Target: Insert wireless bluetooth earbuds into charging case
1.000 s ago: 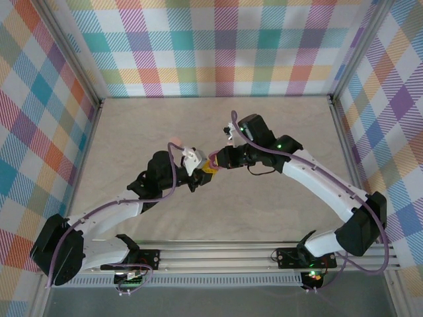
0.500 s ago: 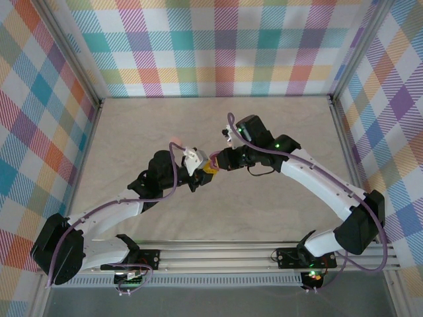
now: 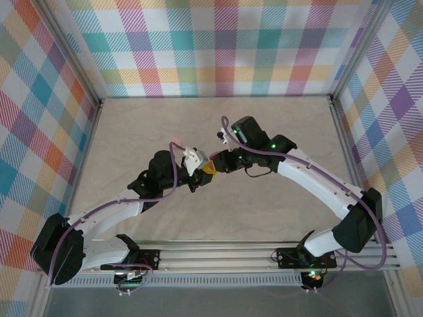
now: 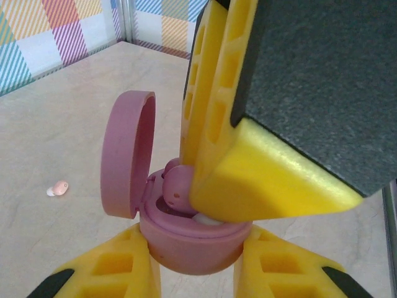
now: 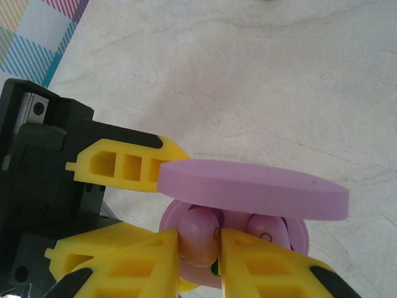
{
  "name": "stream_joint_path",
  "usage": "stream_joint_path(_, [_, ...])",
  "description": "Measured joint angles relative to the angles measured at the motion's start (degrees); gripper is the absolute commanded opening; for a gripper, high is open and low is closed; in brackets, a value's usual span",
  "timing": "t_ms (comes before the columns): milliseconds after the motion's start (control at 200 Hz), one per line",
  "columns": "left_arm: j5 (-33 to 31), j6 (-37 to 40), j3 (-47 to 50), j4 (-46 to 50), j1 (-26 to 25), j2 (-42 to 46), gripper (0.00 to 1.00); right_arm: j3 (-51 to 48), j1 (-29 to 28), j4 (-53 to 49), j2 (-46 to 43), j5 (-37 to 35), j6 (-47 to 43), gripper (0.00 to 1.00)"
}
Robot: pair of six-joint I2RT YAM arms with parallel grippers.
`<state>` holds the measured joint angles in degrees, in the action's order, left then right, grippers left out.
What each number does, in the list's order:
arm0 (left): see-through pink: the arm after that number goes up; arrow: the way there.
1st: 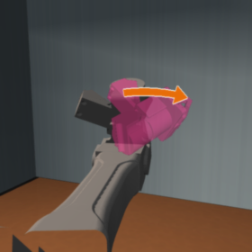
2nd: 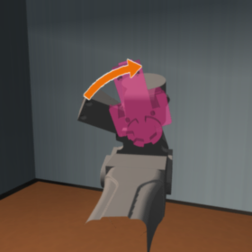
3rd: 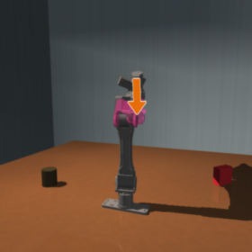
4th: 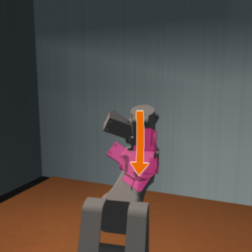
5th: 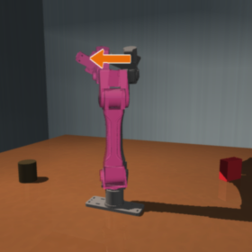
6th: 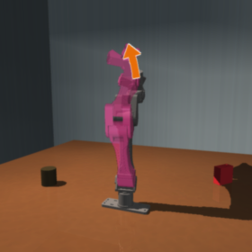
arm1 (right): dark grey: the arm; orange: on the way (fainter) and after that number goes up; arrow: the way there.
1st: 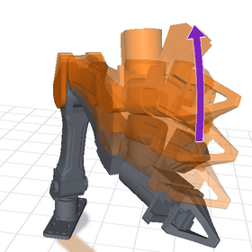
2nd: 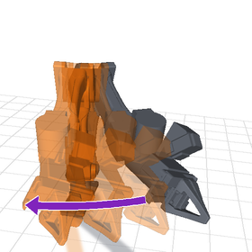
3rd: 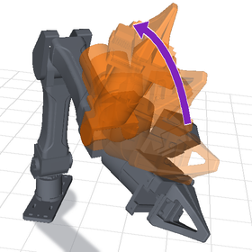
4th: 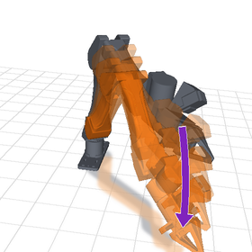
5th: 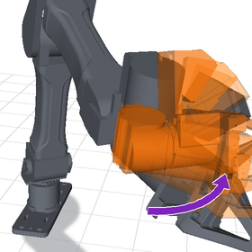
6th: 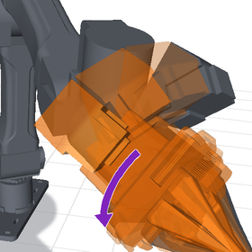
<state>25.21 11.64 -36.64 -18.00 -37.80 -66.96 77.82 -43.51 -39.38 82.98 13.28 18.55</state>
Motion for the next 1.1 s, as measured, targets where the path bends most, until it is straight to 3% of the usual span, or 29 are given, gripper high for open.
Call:
stream_joint_path(420, [-1.3, -2.3, 0.4, -2.1, 0.0, -0.7, 0.01, 5.1, -0.1, -4.1, 3.6, 0.0, -1.5, 0.37])
stream_joint_path(1100, [-1.2, -3.3, 1.6, -8.7, 0.0, -2.4, 0.01, 10.6, -0.5, -9.2, 5.4, -1.3, -3.5, 0.43])
